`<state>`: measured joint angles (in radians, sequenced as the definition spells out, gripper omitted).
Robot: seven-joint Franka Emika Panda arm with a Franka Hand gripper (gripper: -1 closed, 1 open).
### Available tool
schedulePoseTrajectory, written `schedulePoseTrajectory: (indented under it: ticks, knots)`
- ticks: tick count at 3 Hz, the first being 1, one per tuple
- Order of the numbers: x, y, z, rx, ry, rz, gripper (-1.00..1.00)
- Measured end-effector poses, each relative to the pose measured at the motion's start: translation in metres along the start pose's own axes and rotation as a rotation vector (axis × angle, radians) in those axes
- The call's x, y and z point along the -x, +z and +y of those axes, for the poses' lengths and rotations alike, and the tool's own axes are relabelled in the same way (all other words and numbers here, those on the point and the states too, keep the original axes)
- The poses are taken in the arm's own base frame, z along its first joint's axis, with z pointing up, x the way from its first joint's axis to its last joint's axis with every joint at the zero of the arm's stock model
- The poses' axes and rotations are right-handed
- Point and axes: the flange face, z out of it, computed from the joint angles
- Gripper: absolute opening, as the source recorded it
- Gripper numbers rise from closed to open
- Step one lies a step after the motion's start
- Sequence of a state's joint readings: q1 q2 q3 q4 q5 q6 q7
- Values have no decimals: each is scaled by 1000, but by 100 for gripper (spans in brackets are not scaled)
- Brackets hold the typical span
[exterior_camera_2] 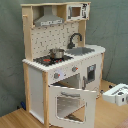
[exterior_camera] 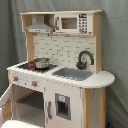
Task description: Play with the kitchen
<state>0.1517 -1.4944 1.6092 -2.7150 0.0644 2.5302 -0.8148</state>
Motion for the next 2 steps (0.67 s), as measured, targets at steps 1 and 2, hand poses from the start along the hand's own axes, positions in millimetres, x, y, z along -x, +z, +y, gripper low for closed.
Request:
schedulePoseTrajectory:
  ticks: [1, 2]
  knots:
    - [15, 21, 0, -100, 74, -66, 100]
    - [21, 47, 13, -146, 109, -106, 100]
